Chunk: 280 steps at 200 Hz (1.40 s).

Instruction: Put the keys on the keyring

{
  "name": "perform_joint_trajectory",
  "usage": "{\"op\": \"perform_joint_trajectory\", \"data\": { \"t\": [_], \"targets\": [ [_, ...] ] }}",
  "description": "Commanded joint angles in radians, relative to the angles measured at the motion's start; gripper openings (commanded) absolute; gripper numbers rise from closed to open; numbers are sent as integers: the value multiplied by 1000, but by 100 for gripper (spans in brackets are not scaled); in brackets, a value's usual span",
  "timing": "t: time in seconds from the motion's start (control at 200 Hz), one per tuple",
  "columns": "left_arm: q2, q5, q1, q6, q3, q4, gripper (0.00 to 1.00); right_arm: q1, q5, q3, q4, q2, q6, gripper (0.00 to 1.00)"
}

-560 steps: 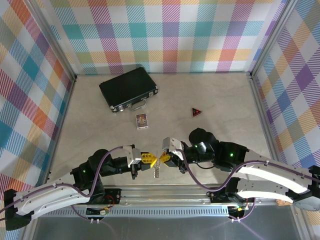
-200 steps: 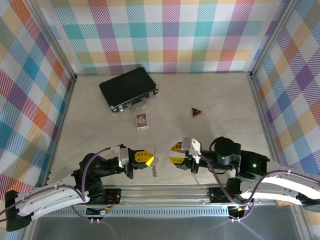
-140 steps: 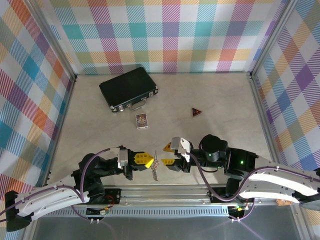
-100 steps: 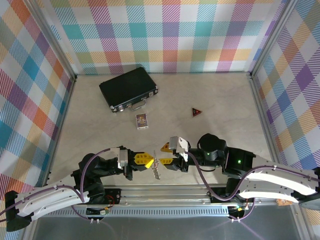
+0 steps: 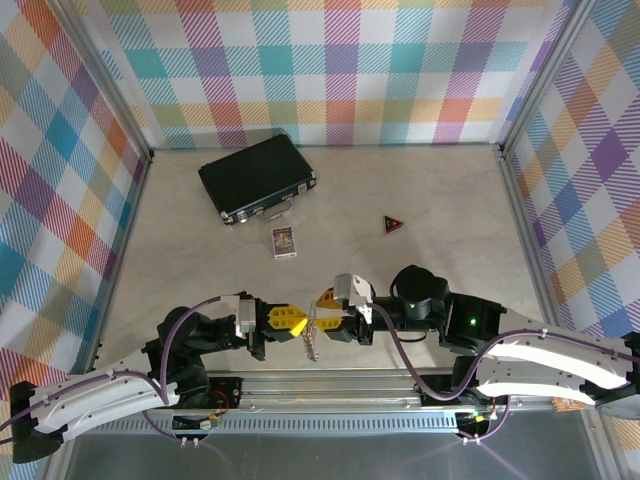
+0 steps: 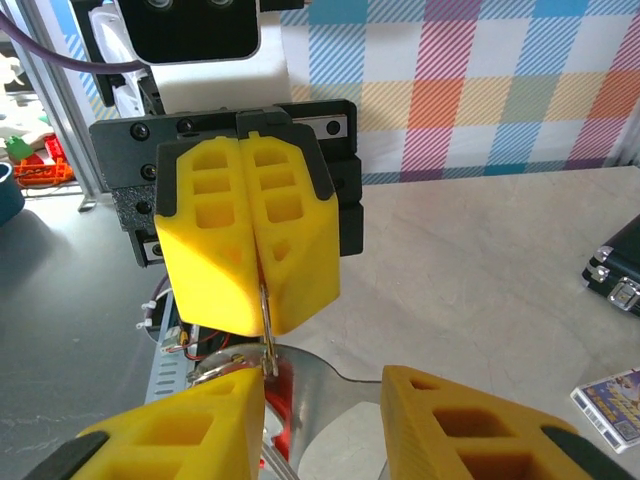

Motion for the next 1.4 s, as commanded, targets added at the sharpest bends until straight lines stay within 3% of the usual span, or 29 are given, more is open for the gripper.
{"op": "perform_joint_trajectory", "data": {
  "t": [0.0,0.13,0.685,0.745,0.895,1.035,1.15,1.395],
  "targets": [
    [-14,5,-4,-6,7,42,0,-8,-36,18,43,7,29,35],
    [-15,3,-4,-6,5,39,0,-10,-48,18,58,17,32,33],
    [-17,-11,-4,14,4,-13,0,-14,-40,17,63,31,40,0],
    [-17,-13,-4,25,9,-40,0,-14,-30,24,41,28,32,0],
    [-21,-40,-4,63,38,-164,0,-16,19,79,-101,19,-6,0],
    [10,-164,-4,123,139,-419,20,-16,113,209,-370,65,-90,0],
    [73,-269,-6,137,239,-591,24,-21,146,294,-509,116,-147,0],
    [96,-153,-6,127,294,-618,31,-58,111,403,-656,224,-235,0]
  ]
}}
